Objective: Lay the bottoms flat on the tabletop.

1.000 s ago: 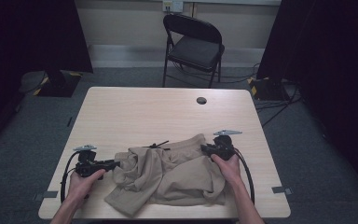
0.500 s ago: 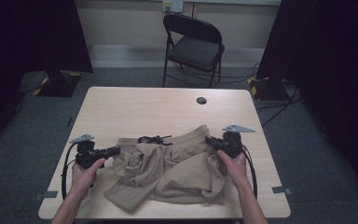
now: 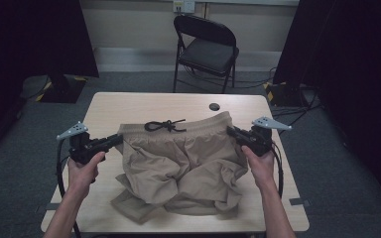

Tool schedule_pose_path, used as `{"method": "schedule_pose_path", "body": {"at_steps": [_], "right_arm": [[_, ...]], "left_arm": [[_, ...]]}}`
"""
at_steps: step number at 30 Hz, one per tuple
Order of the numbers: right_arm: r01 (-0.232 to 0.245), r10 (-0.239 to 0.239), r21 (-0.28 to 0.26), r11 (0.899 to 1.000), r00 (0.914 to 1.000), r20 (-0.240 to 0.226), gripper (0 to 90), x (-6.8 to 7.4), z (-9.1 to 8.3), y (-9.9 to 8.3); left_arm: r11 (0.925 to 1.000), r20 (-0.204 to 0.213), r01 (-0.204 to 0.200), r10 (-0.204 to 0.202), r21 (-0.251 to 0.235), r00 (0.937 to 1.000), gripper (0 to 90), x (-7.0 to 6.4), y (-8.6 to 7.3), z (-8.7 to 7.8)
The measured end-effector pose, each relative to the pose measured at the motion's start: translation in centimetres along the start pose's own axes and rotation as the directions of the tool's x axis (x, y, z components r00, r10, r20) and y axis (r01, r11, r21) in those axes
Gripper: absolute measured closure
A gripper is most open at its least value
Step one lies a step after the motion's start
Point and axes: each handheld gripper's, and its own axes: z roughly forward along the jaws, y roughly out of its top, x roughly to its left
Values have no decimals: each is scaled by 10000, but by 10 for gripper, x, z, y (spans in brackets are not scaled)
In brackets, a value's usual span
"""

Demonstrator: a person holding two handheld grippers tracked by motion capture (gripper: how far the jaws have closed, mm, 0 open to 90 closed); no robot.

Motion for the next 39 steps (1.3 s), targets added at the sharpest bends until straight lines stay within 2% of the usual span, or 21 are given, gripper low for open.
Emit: {"method": "schedule_pose_path", "body": {"at_steps": [8, 12, 14, 19, 22, 24, 29, 31, 39], "right_arm": [[292, -286, -595, 9978, 9995, 116, 850, 5, -10, 31], [427, -414, -833, 9956, 9990, 168, 850, 6, -13, 47], [503, -487, -937, 9943, 9986, 194, 849, 7, -13, 54], [646, -628, -1123, 9916, 9978, 192, 848, 8, -11, 72], [676, -654, -1238, 9900, 9976, 219, 848, 10, -10, 82], [728, -709, -1289, 9890, 9973, 187, 848, 12, -9, 85], [836, -827, -1164, 9897, 9965, 132, 849, 16, -4, 82], [829, -818, -1099, 9905, 9965, 144, 849, 15, -2, 82], [800, -771, -1019, 9916, 9965, 323, 849, 3, 10, 100]], "left_arm": [[9970, 44, -549, 552, -554, 9985, 820, -9, 36, -3], [9942, 144, -610, 625, -888, 9979, 820, -11, 54, -6], [9930, 76, -738, 748, -925, 9972, 820, -12, 61, -6], [9910, 114, -740, 758, -1111, 9971, 821, -9, 78, -7], [9911, 235, -684, 715, -1142, 9972, 819, -7, 84, -7], [9917, 161, -722, 743, -1064, 9971, 819, -7, 82, -5], [9951, 188, -488, 506, -864, 9985, 819, -3, 72, 0], [9947, 177, -556, 573, -864, 9982, 819, -3, 74, 2], [9916, 109, -589, 606, -1154, 9981, 820, 6, 106, 4]]}}
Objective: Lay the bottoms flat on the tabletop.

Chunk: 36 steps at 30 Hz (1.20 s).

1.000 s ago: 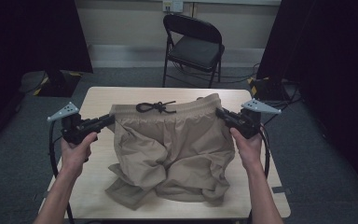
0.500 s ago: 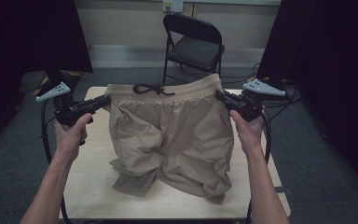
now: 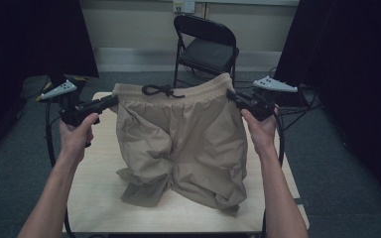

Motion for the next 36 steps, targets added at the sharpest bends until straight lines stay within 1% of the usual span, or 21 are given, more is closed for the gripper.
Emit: {"method": "schedule_pose_path", "body": {"at_steps": [3, 5, 6, 7, 8, 9, 10, 11, 12, 14, 16, 18, 19, 21, 25, 27, 29, 30, 32, 34, 36], "right_arm": [[-4, 5, -52, 10000, 10000, 74, 849, -7, 8, 13], [-75, 77, -100, 9999, 9998, 169, 849, -13, 14, 24], [-228, 230, -95, 9997, 9995, 239, 848, -16, 19, 29], [-474, 478, -164, 9987, 9985, 272, 848, -20, 23, 31], [-545, 549, -125, 9984, 9979, 353, 835, -22, 28, 32], [-375, 368, 123, 9992, 9977, 566, 773, -24, 33, 29], [-345, 310, 333, 9989, 9945, 996, 675, -25, 37, 25], [-409, 351, 441, 9982, 9915, 1253, 634, -28, 39, 21], [-523, 446, 554, 9971, 9902, 1326, 614, -32, 41, 16], [-688, 581, 745, 9948, 9888, 1374, 563, -38, 42, 8], [-726, 599, 948, 9928, 9896, 1309, 549, -40, 41, 1], [-711, 584, 1004, 9924, 9905, 1241, 529, -39, 40, -6], [-715, 600, 991, 9925, 9916, 1145, 523, -38, 39, -9], [-718, 618, 1010, 9923, 9931, 997, 504, -34, 38, -15], [-424, 350, 1359, 9898, 9978, 558, 471, -15, 37, -33], [-360, 336, 1476, 9884, 9993, 186, 463, -5, 37, -45], [-268, 292, 1631, 9862, 9995, -126, 458, 6, 37, -57], [-326, 381, 1660, 9856, 9988, -299, 458, 11, 37, -63], [-177, 291, 1849, 9826, 9979, -587, 470, 22, 37, -76], [-103, 283, 2044, 9788, 9959, -855, 506, 33, 37, -90], [-127, 363, 2144, 9767, 9937, -1065, 569, 44, 37, -104]], "left_arm": [[9999, -119, -27, 25, -136, 9999, 822, 9, 15, 9], [9999, -222, -117, 116, -62, 9997, 823, 14, 24, 18], [10000, -221, 48, -49, -30, 9997, 821, 17, 26, 24], [9998, -365, 109, -104, 135, 9993, 812, 20, 26, 31], [9996, -543, 133, -120, 242, 9985, 781, 23, 25, 35], [9992, -648, 274, -256, 275, 9976, 736, 26, 23, 38], [9986, -666, 429, -408, 315, 9969, 703, 29, 19, 40], [9981, -637, 521, -499, 341, 9967, 688, 31, 16, 41], [9977, -689, 571, -545, 368, 9961, 665, 32, 13, 41], [9966, -694, 524, -480, 633, 9964, 642, 33, 5, 42], [9964, -689, 443, -394, 724, 9968, 642, 32, 0, 42], [9956, -548, 411, -366, 841, 9978, 642, 30, -5, 42], [9949, -593, 367, -312, 939, 9978, 641, 28, -8, 42], [9927, -566, 150, -82, 1194, 9984, 642, 25, -13, 41], [9926, -328, 55, -16, 1212, 9995, 642, 19, -25, 34], [9900, -379, 3, 51, 1413, 9993, 642, 17, -33, 30], [9878, -310, -16, 65, 1556, 9995, 644, 14, -43, 27], [9862, -213, 0, 36, 1653, 9998, 645, 13, -49, 25], [9846, -107, 37, -19, 1746, 9999, 651, 11, -62, 21], [9815, -5, 54, -54, 1916, 10000, 655, 7, -75, 16], [9781, 86, 51, -71, 2082, 9999, 656, 3, -90, 12]]}}
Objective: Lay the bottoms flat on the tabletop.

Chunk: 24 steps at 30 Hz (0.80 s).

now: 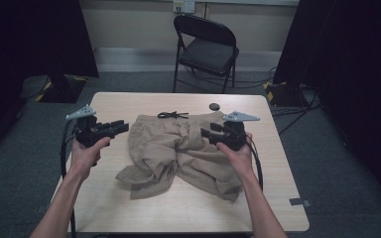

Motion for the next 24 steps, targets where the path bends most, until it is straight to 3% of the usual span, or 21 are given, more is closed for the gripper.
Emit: {"method": "schedule_pose_path", "body": {"at_steps": [4, 7, 9, 14, 18, 21, 24], "right_arm": [[352, -330, 330, 9988, 9973, -650, 717, 18, 7, -22], [522, -457, 603, 9968, 9934, -1055, 757, 34, 14, -37], [780, -668, 919, 9927, 9906, -1193, 754, 46, 20, -47], [824, -585, 1349, 9874, 9832, -1727, 682, 68, 35, -73], [996, -638, 1632, 9816, 9754, -2110, 586, 83, 48, -87], [971, -567, 1810, 9787, 9747, -2161, 520, 88, 55, -90], [918, -487, 1876, 9779, 9737, -2225, 473, 92, 59, -93]], "left_arm": [[9990, 320, -70, 56, 448, 9995, 657, -10, -29, -3], [9961, 526, -184, 139, 867, 9985, 642, -19, -49, -3], [9950, 887, -32, -57, 1000, 9960, 628, -24, -65, -4], [9851, 963, -125, -41, 1716, 9953, 625, -29, -93, -4], [9754, 1030, -211, -17, 2195, 9947, 517, -33, -115, 1], [9674, 1160, -622, 344, 2453, 9927, 448, -38, -119, 6], [9643, 1184, -752, 462, 2539, 9919, 396, -42, -122, 13]]}}
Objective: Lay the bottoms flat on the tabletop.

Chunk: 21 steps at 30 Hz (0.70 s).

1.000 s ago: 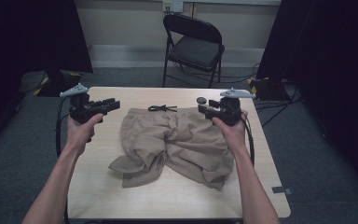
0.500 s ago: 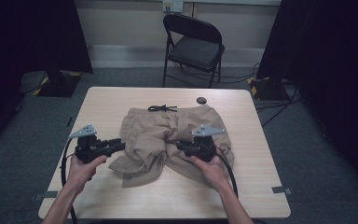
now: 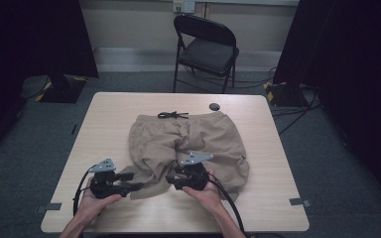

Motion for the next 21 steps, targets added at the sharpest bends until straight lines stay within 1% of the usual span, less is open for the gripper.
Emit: {"method": "schedule_pose_path", "body": {"at_steps": [1, 3, 4, 5, 6, 7, 8, 9, 10, 11, 12, 14, 15, 16, 18, 19, 21], "right_arm": [[-44, 44, 34, 10000, 10000, -41, 471, 0, 2, -1], [-40, 42, 190, 9998, 10000, -63, 457, 2, 7, -2], [-16, 18, 236, 9997, 10000, -91, 456, 3, 9, -3], [-15, 18, 270, 9996, 9999, -115, 455, 4, 11, -3], [-26, 31, 301, 9995, 9999, -160, 455, 5, 13, -4], [29, -23, 331, 9994, 9998, -188, 456, 6, 15, -4], [43, -35, 391, 9992, 9998, -188, 459, 7, 17, -4], [62, -53, 438, 9990, 9998, -210, 466, 7, 20, -4], [95, -85, 471, 9988, 9997, -219, 470, 7, 22, -3], [80, -68, 497, 9987, 9997, -230, 477, 8, 24, -3], [93, -79, 520, 9986, 9996, -260, 490, 8, 27, -3], [160, -143, 565, 9983, 9994, -304, 559, 8, 31, -2], [215, -195, 586, 9981, 9993, -333, 624, 8, 33, -2], [332, -311, 534, 9980, 9987, -396, 708, 9, 34, -2], [302, -289, 376, 9988, 9989, -362, 830, 8, 33, -1], [223, -214, 252, 9994, 9991, -353, 870, 7, 31, 0], [189, -189, 4, 9998, 9994, -304, 900, 3, 23, 2]], "left_arm": [[9999, -116, -80, 81, 123, 9999, 396, 0, 0, 4], [9992, -208, -190, 197, 350, 9996, 397, 0, 0, 10], [9985, -349, -350, 365, 427, 9987, 416, -1, 0, 12], [9977, -459, -480, 502, 471, 9977, 463, -1, 0, 13], [9980, -461, -400, 422, 481, 9980, 519, 0, 0, 14], [9989, -408, -334, 348, 340, 9986, 585, 2, 0, 14], [9996, -338, -209, 215, 168, 9992, 686, 4, 0, 13], [9999, -302, -119, 120, 46, 9995, 747, 6, 1, 11], [9999, -195, -69, 67, -92, 9998, 799, 7, 3, 9], [9997, -174, -31, 27, -231, 9998, 838, 8, 6, 6], [9987, -38, 99, -101, -510, 9999, 863, 9, 8, 3], [9944, 208, 352, -333, -997, 9992, 877, 11, 15, -3], [9912, 255, 414, -385, -1260, 9989, 880, 12, 19, -6], [9876, 325, 493, -450, -1492, 9985, 881, 13, 23, -10], [9803, 314, 550, -499, -1894, 9983, 884, 15, 31, -17], [9770, 280, 546, -499, -2063, 9984, 885, 16, 35, -21], [9696, 203, 619, -588, -2368, 9981, 887, 19, 41, -29]]}}
